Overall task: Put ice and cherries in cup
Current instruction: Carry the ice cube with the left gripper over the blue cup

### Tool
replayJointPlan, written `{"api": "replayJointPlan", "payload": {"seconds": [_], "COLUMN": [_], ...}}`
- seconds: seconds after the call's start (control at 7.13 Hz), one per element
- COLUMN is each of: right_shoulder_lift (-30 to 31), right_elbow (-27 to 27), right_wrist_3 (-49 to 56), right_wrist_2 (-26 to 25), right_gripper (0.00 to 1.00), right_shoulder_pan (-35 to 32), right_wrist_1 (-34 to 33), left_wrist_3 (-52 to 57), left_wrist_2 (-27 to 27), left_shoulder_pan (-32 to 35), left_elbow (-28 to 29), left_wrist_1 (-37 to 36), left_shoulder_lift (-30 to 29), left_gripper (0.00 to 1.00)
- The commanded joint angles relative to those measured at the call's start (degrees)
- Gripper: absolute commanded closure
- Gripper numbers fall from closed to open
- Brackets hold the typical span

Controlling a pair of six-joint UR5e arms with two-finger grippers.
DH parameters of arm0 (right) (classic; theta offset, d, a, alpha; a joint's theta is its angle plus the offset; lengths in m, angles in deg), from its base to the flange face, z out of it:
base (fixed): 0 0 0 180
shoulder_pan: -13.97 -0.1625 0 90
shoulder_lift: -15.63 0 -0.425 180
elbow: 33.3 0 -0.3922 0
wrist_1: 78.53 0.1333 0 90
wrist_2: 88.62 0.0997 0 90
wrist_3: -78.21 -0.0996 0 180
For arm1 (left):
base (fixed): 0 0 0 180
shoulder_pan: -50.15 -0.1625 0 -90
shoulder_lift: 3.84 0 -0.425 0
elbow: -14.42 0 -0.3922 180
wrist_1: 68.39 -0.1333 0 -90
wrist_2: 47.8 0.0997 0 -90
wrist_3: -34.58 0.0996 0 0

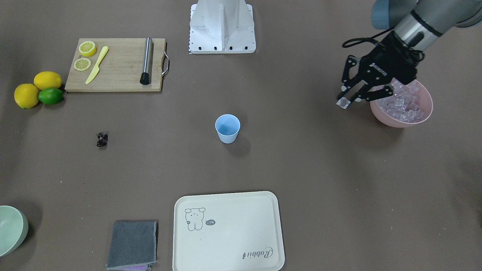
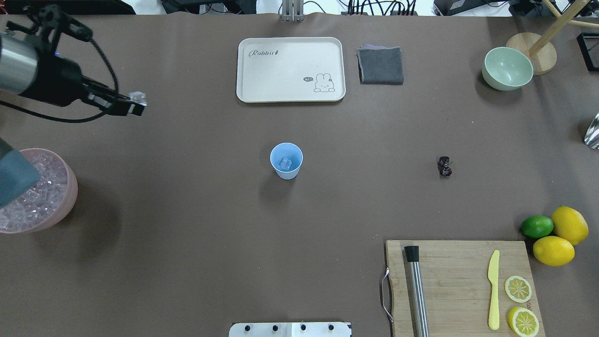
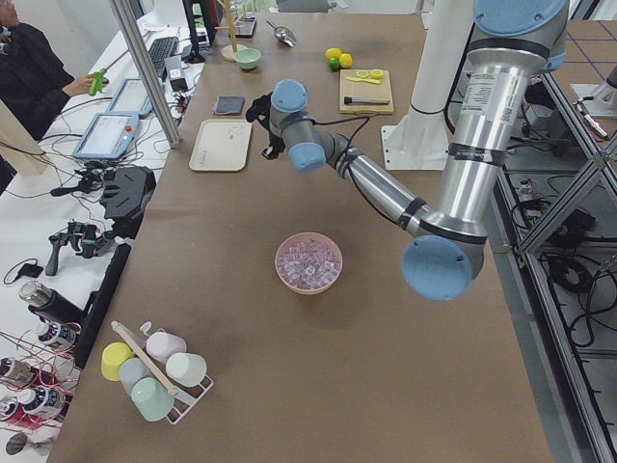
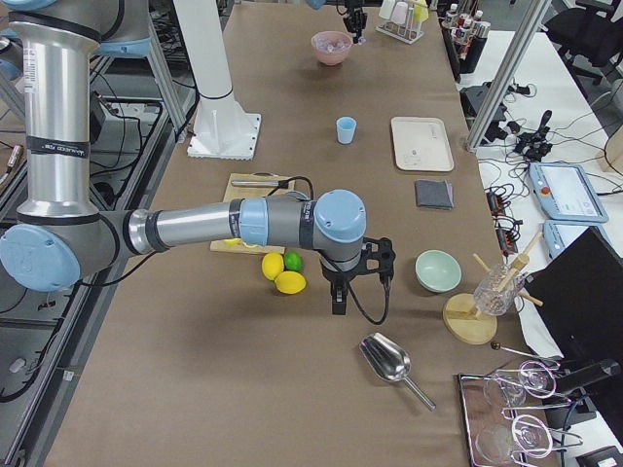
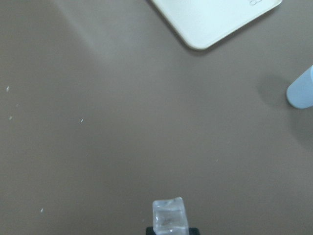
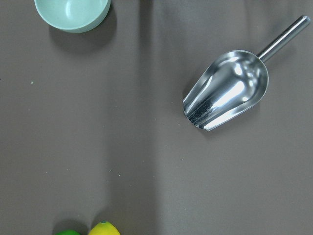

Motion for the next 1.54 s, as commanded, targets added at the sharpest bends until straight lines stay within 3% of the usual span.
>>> {"api": "replayJointPlan", "payload": {"seconds": [0.0,0.56,1.4], "right_shoulder_lift": [0.3,0.5,0.4], "right_elbow": [-0.3,-0.9,-0.6], "right_wrist_3": [0.0,0.0,-0.1], "right_wrist_2": [-0.1,-0.1,0.7], "right_gripper": [0.00,0.00,0.00], "right_shoulder_pan": [0.0,0.0,0.0], "right_wrist_1": [0.0,-0.1,-0.1], "left_wrist_3": [-11.4,-15.5,-15.6], "left_wrist_2": [15.1,29.7,31.1], "left_shoulder_pan": [-13.3,-22.2,-24.9], "left_elbow": [6.4,17.5,19.8], "left_wrist_1": [-0.1,1.2,2.9], "left_shoulder_lift": [-12.4,-21.2,-20.1], "left_gripper": [1.00,1.00,1.00]}}
